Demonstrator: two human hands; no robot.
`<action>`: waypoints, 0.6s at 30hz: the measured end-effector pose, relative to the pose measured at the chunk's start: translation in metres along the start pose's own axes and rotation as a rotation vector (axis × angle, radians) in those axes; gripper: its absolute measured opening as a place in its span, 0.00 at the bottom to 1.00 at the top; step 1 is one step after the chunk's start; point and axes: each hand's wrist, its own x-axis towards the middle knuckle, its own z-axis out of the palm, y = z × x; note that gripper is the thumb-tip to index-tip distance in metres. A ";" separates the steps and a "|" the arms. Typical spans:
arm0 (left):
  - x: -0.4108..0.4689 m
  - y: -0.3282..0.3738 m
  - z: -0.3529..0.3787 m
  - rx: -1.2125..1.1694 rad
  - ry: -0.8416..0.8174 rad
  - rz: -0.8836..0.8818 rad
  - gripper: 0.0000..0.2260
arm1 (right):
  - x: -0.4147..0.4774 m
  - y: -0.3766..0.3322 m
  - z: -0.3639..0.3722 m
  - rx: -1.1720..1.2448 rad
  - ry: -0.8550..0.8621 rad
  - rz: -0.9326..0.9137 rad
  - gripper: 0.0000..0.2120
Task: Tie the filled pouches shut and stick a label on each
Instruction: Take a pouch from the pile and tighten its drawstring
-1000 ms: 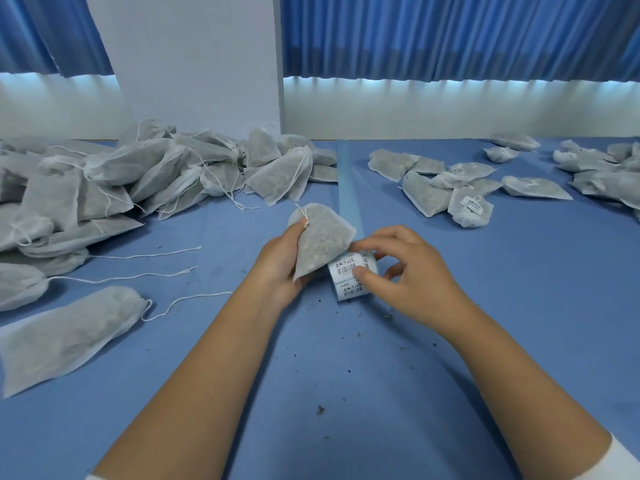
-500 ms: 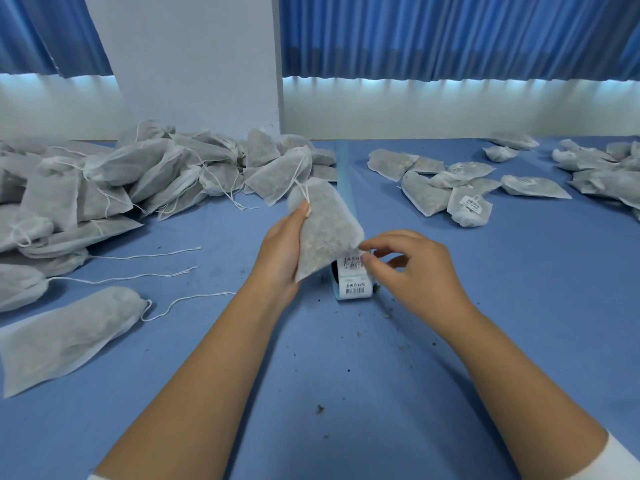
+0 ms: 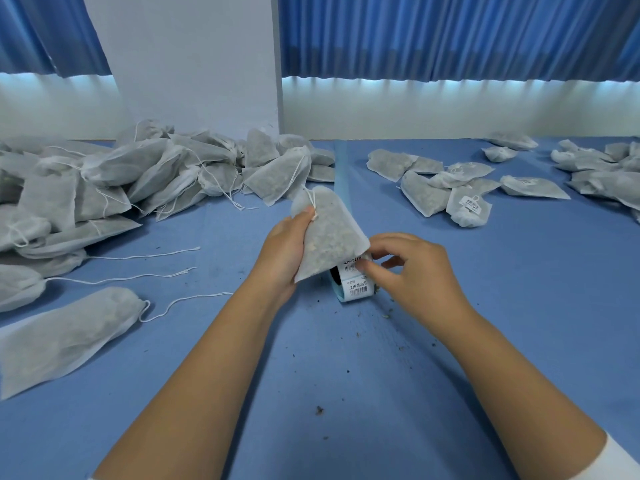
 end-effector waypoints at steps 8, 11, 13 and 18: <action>-0.002 0.001 0.002 0.110 -0.002 0.050 0.12 | -0.002 -0.004 -0.002 -0.031 0.027 0.042 0.06; -0.003 0.002 0.001 0.125 0.004 0.042 0.13 | -0.002 -0.004 -0.003 -0.071 0.033 0.046 0.07; -0.003 0.002 0.001 0.137 -0.002 0.046 0.12 | -0.002 -0.004 -0.003 -0.096 0.040 0.019 0.08; -0.003 0.002 0.002 0.195 0.006 0.075 0.11 | -0.002 -0.003 -0.004 -0.029 0.053 0.022 0.05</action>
